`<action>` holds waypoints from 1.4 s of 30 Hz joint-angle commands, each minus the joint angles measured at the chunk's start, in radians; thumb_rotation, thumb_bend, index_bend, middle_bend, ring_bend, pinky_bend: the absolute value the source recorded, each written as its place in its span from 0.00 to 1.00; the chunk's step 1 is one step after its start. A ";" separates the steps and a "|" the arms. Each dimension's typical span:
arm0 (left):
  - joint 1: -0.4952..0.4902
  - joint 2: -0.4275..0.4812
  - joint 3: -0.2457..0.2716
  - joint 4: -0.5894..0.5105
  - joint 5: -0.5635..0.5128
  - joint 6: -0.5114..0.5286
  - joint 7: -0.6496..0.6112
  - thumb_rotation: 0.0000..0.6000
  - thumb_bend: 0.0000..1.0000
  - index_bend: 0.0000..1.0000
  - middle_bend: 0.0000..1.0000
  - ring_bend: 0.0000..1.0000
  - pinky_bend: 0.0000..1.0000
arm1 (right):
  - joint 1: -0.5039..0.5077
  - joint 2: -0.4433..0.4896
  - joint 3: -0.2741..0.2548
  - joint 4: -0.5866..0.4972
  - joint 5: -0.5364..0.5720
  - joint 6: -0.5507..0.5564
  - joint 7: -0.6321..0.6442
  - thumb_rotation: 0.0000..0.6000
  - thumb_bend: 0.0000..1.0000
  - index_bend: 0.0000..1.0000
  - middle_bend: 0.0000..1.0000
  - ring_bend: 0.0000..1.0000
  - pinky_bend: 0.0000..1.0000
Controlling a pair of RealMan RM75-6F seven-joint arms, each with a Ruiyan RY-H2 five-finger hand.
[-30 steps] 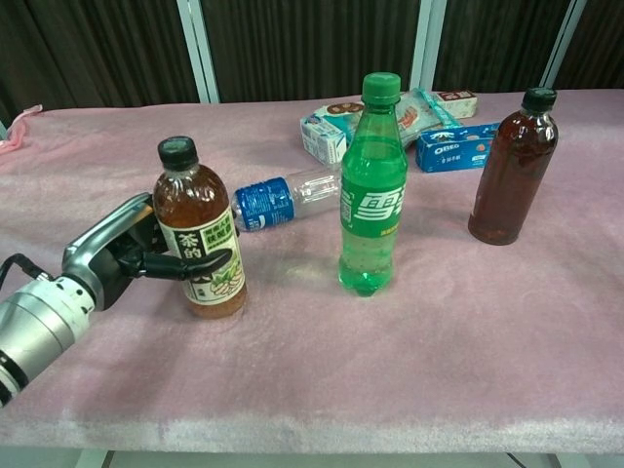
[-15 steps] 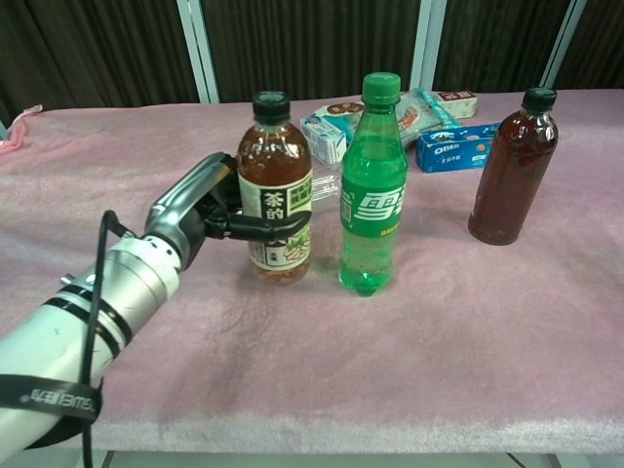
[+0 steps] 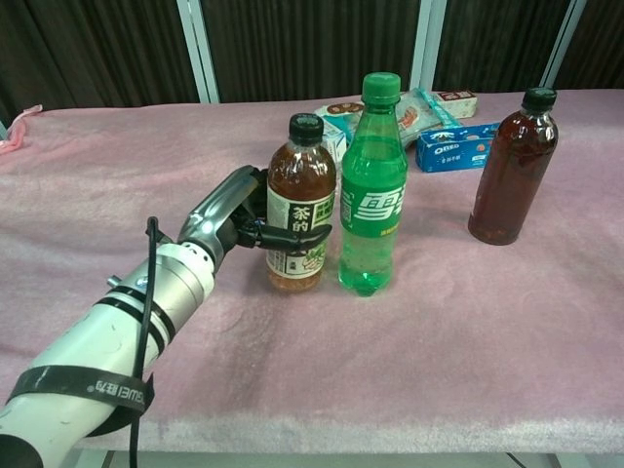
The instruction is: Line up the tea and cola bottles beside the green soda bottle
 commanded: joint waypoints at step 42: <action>-0.008 0.008 0.024 0.054 0.019 -0.038 -0.081 1.00 0.39 0.20 0.35 0.16 0.10 | -0.003 0.000 -0.001 0.001 -0.006 0.008 0.001 1.00 0.30 0.00 0.00 0.00 0.10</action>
